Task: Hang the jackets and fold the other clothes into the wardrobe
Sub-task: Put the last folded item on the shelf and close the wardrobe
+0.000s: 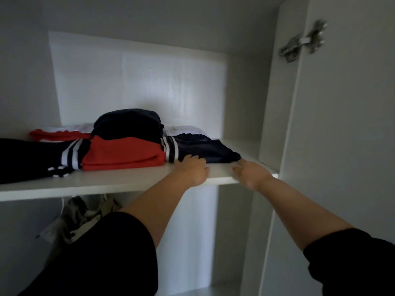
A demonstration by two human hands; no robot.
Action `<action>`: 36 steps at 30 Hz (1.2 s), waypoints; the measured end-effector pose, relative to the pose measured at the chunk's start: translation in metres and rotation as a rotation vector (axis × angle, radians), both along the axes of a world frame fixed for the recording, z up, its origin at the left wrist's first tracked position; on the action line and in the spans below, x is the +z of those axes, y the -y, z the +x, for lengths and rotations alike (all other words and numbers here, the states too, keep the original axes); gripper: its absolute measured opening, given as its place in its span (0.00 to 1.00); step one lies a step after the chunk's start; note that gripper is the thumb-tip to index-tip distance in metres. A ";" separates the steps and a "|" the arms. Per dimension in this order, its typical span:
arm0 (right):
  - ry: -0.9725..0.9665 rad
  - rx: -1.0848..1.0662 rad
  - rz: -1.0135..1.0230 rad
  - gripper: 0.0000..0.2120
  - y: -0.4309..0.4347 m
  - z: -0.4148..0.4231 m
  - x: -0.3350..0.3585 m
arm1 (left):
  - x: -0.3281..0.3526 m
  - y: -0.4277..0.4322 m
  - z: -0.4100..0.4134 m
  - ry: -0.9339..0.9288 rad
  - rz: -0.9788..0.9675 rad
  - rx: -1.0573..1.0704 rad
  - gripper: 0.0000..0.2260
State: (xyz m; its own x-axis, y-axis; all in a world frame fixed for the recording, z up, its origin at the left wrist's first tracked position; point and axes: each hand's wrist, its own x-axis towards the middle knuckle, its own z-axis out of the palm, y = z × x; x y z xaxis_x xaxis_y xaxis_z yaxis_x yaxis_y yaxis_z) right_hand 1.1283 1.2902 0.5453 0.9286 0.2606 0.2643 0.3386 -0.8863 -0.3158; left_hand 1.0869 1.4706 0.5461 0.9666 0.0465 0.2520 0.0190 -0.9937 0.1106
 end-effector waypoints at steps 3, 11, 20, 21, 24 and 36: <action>0.114 -0.088 0.030 0.18 0.048 -0.051 -0.006 | -0.019 0.033 -0.044 0.030 0.027 -0.008 0.19; 0.231 -0.143 0.210 0.17 0.190 -0.198 -0.039 | -0.108 0.170 -0.165 -0.035 -0.475 -0.254 0.25; 0.648 -0.152 0.613 0.19 0.294 -0.326 -0.064 | -0.149 0.319 -0.229 -0.244 -0.800 -0.421 0.33; 0.546 -0.159 0.688 0.22 0.301 -0.327 -0.066 | -0.152 0.327 -0.233 -0.254 -0.818 -0.426 0.34; 0.128 -0.018 0.887 0.15 0.307 -0.325 -0.069 | -0.163 0.340 -0.244 -0.299 -0.843 -0.427 0.35; -0.135 0.337 0.954 0.14 0.213 -0.340 -0.074 | -0.212 0.249 -0.302 -0.087 -0.708 -0.126 0.20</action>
State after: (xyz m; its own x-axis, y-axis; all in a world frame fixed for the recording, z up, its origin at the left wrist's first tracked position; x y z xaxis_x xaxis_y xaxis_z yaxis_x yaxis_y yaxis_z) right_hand 0.7887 1.0768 0.4714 0.8834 0.2490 0.3969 0.4331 -0.1107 -0.8945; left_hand 0.7845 1.2220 0.3340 0.9906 0.0572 0.1244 -0.0527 -0.6794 0.7319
